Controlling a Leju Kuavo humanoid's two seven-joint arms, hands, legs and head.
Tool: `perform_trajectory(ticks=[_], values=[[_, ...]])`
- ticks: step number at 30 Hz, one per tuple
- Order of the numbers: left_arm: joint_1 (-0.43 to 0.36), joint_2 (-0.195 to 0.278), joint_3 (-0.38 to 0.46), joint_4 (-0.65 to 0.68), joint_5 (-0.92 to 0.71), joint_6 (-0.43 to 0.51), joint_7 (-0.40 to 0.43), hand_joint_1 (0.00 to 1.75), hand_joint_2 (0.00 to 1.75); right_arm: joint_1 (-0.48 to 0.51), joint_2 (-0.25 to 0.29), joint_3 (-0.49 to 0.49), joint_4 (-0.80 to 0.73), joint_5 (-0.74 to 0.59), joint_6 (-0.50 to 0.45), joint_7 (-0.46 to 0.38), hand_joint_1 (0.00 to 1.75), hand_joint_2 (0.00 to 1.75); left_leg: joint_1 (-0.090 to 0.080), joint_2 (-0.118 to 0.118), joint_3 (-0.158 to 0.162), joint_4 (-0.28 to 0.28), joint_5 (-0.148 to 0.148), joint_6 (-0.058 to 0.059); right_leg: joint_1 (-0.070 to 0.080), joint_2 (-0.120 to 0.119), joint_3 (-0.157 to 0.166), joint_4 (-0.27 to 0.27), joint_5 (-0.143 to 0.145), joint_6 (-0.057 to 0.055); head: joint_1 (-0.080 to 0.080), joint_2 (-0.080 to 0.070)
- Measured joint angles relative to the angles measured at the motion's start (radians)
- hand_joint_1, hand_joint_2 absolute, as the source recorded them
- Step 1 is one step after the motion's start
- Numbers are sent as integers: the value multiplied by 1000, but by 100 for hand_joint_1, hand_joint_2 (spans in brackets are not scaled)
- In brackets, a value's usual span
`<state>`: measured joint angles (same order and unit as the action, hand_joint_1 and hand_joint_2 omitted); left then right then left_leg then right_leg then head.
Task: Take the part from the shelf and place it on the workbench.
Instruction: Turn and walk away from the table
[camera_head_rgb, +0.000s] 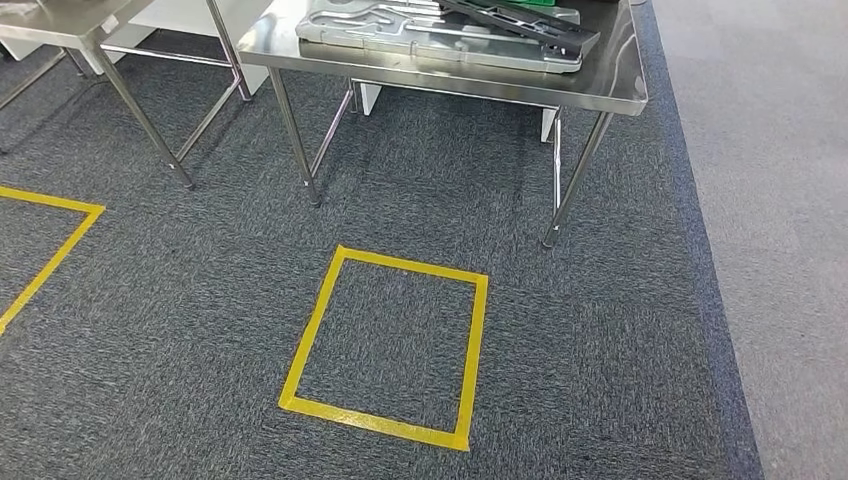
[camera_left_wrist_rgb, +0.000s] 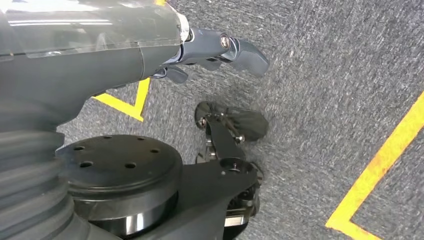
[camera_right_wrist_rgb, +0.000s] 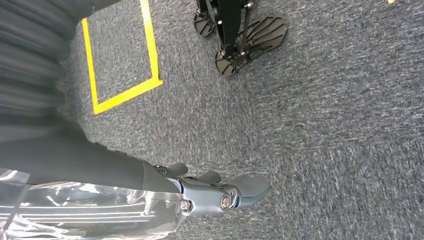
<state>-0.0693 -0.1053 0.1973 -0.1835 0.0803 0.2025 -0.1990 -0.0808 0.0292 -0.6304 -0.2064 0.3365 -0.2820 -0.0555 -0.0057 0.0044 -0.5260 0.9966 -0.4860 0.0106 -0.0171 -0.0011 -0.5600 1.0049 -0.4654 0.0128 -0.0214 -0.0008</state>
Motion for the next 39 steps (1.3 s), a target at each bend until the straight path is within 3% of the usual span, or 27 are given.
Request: perform_trajectory(ticks=[1, 5, 30, 39], values=[[0, 0, 0, 0, -2, 0, -1, 0, 0, 0, 0, -2, 0, 0, 0, -4, 0, 175, 0, 0, 0, 0, 0, 1, 0, 0, 0, 0, 1, 1, 0, 0], [0, 0, 0, 0, -7, 2, -4, 0, 0, 0, 1, -5, 0, -1, -2, -10, 0, 0, -1, 0, 0, 1, 0, 1, -1, 0, 0, -1, 1, 3, 0, 0], [0, 0, -9, 0, -38, 58, -43, 0, 0, 1, 2, -29, 3, 4, -15, -61, 0, 0, 0, 0, 0, 1, 1, 2, 0, 0, -1, 1, 2, 3, 0, 0], [0, 0, -11, 0, -56, 101, -1, 0, 0, 1, 2, -29, 3, 20, -14, -62, 0, 0, 0, 0, 0, 1, 1, 2, 0, 0, -2, 2, 2, 3, 0, 0]])
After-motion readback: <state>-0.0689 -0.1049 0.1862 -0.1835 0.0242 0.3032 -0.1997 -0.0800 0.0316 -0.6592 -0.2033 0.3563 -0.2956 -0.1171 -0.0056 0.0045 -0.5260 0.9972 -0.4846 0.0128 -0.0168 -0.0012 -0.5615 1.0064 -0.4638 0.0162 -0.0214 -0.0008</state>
